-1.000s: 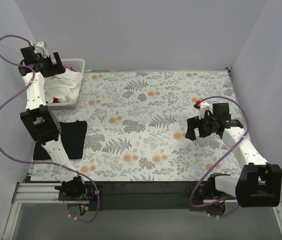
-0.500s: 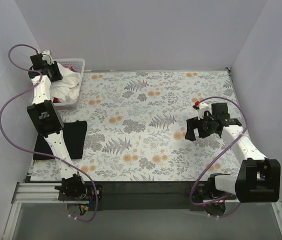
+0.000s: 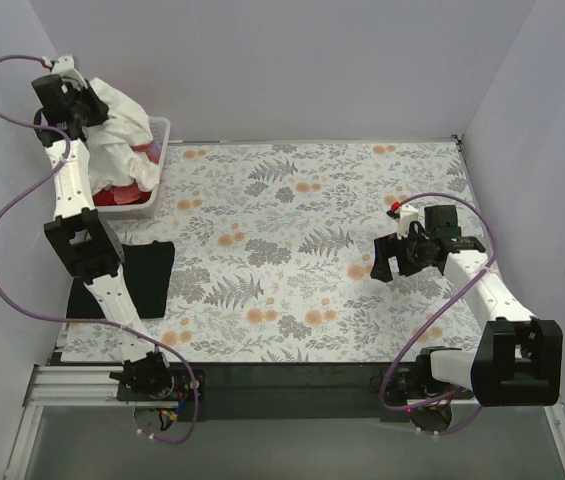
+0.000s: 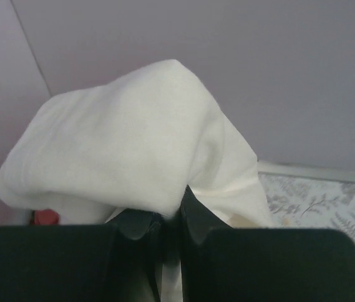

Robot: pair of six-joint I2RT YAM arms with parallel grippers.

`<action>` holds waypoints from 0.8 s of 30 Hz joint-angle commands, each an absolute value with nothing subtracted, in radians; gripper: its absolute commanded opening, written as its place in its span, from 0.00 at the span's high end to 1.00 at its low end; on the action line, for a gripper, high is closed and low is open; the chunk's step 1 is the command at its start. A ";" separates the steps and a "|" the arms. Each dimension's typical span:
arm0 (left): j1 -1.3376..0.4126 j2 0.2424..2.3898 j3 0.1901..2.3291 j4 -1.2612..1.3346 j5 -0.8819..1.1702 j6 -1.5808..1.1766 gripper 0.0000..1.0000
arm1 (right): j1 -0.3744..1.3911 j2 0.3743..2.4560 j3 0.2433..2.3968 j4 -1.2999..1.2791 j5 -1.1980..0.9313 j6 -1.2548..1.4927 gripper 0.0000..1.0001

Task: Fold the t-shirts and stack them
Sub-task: Grab the tshirt from the pile, then move the tshirt to the center of the board

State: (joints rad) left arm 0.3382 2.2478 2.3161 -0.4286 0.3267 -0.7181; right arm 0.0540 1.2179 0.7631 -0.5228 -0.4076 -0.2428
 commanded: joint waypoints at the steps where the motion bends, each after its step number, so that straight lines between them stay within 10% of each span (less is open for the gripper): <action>1: 0.330 2.005 2.358 -0.224 0.416 -0.796 1.00 | 0.051 1.186 0.796 -0.520 -0.439 -0.255 0.02; 22: -0.049 1.778 2.102 -0.055 0.764 -1.204 1.00 | 0.051 1.157 0.824 -0.535 -0.428 -0.245 0.02; 24: -0.026 1.734 2.004 -0.035 0.865 -1.235 0.73 | 0.049 1.146 0.827 -0.538 -0.420 -0.248 0.01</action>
